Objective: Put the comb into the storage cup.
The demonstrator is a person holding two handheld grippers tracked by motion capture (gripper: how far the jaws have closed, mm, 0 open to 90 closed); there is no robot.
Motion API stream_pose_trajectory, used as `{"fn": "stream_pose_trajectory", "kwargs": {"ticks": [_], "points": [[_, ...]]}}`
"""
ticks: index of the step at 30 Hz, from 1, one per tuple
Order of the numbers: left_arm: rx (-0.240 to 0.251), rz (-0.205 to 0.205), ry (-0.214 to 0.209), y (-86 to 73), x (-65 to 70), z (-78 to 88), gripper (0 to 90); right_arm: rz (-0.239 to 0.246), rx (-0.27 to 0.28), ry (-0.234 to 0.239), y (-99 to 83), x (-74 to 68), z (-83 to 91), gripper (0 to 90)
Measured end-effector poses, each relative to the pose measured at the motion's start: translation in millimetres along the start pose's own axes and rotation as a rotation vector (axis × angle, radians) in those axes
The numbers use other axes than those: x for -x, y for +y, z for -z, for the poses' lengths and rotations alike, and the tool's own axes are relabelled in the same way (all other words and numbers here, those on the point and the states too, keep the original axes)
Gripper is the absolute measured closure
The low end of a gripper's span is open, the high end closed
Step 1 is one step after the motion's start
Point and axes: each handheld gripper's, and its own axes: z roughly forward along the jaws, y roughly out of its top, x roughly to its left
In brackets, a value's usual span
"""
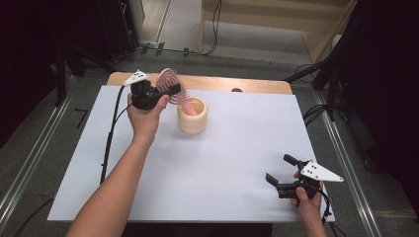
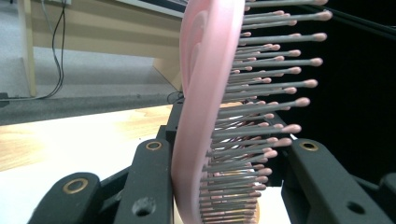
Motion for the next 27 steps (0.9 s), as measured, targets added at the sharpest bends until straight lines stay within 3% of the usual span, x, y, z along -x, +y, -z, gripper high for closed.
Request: {"fn": "stream_pose_trajectory", "kwargs": {"ticks": [27], "points": [[-0.042, 0.008, 0.025, -19.7, 3.9, -19.8, 64.6, -0.003, -0.001, -0.001, -0.2, 0.2, -0.4, 0.0]]}}
